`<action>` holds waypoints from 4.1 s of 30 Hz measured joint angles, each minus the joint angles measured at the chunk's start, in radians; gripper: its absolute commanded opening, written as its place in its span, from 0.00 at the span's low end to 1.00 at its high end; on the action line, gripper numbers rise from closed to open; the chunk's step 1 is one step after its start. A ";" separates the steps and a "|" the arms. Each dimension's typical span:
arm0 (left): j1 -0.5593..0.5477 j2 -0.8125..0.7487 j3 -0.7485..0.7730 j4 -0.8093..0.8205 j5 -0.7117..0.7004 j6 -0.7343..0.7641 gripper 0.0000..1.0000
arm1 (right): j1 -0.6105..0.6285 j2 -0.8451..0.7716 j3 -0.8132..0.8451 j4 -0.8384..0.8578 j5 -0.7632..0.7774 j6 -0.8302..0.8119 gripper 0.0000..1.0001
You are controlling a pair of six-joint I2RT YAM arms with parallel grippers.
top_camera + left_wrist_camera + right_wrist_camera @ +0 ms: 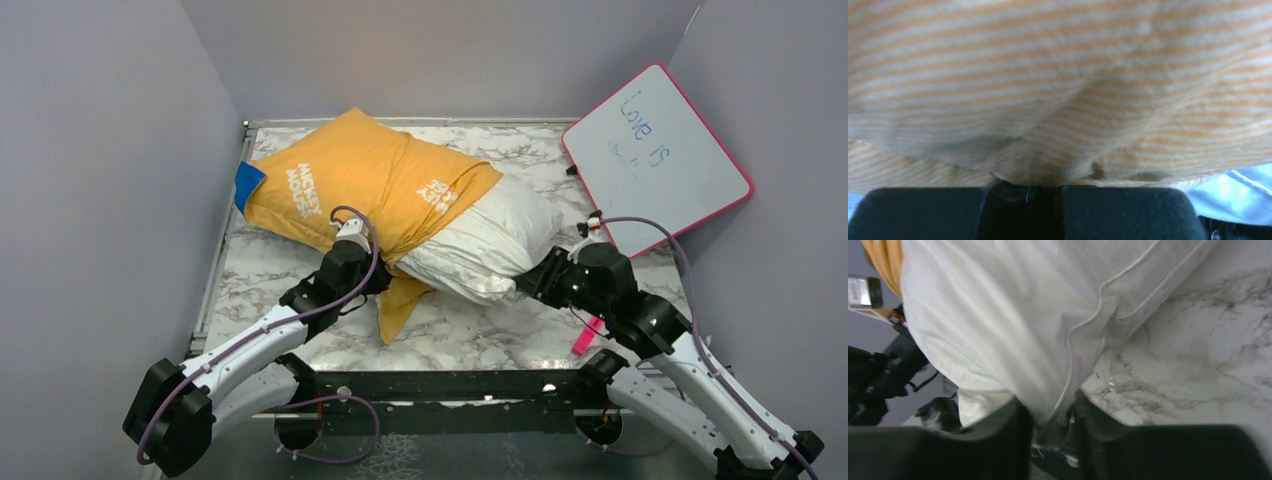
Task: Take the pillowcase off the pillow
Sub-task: Remove the pillow from the pillowcase.
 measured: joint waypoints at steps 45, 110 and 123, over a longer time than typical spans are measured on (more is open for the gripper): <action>-0.034 0.424 0.682 -0.335 0.209 0.525 0.00 | -0.015 0.460 -0.241 0.687 -0.394 0.009 0.10; 0.262 0.595 0.931 -0.444 0.219 0.510 0.00 | -0.009 0.381 -0.102 0.504 -0.321 -0.066 0.22; 0.141 0.259 0.665 -0.336 0.219 0.535 0.00 | -0.020 0.542 0.571 0.174 0.004 -0.415 1.00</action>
